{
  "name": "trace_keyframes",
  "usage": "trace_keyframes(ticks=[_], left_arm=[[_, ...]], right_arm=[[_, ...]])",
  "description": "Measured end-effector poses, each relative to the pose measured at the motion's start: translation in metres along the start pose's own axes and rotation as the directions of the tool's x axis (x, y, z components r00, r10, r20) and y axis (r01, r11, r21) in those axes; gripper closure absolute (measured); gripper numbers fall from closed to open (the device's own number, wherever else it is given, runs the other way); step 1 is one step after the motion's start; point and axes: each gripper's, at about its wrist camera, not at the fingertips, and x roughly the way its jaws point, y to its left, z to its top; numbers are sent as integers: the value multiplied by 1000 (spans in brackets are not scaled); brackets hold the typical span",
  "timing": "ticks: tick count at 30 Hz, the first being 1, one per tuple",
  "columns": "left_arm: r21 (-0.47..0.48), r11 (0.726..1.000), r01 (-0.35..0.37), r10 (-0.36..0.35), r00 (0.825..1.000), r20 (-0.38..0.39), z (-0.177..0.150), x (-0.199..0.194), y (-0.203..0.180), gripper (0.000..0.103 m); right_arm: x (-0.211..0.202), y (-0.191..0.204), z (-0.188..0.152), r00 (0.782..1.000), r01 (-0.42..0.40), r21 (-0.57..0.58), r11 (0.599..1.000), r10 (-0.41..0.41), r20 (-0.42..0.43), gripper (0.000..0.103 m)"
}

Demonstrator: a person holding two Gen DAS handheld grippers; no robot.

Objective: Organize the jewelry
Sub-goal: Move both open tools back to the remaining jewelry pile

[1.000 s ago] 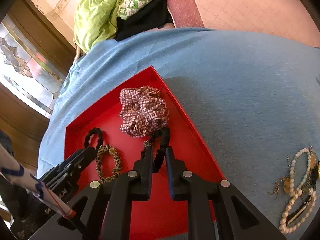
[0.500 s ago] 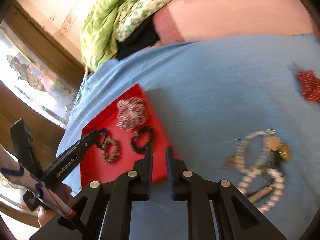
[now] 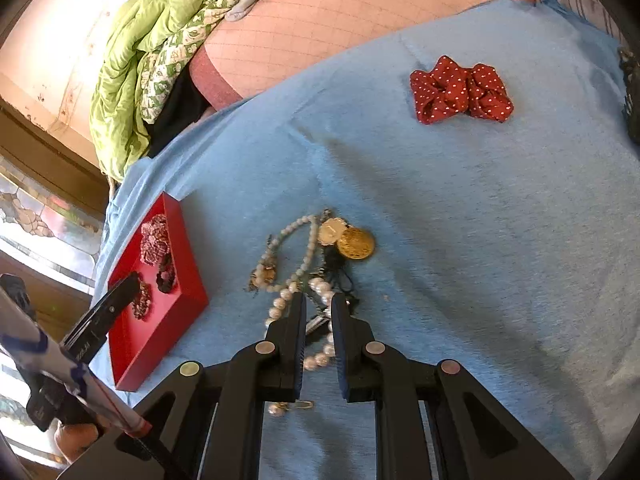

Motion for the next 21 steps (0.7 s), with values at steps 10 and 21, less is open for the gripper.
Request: trace_keyframes(ticks=[10, 21], left_arm=[[72, 995, 70, -66, 996, -64, -8, 19, -43, 71], [79, 994, 79, -72, 994, -85, -11, 24, -44, 71]], right_arm=[[5, -9, -4, 999, 12, -24, 1000, -13, -33, 89], [25, 3, -11, 996, 34, -91, 995, -42, -85, 83]])
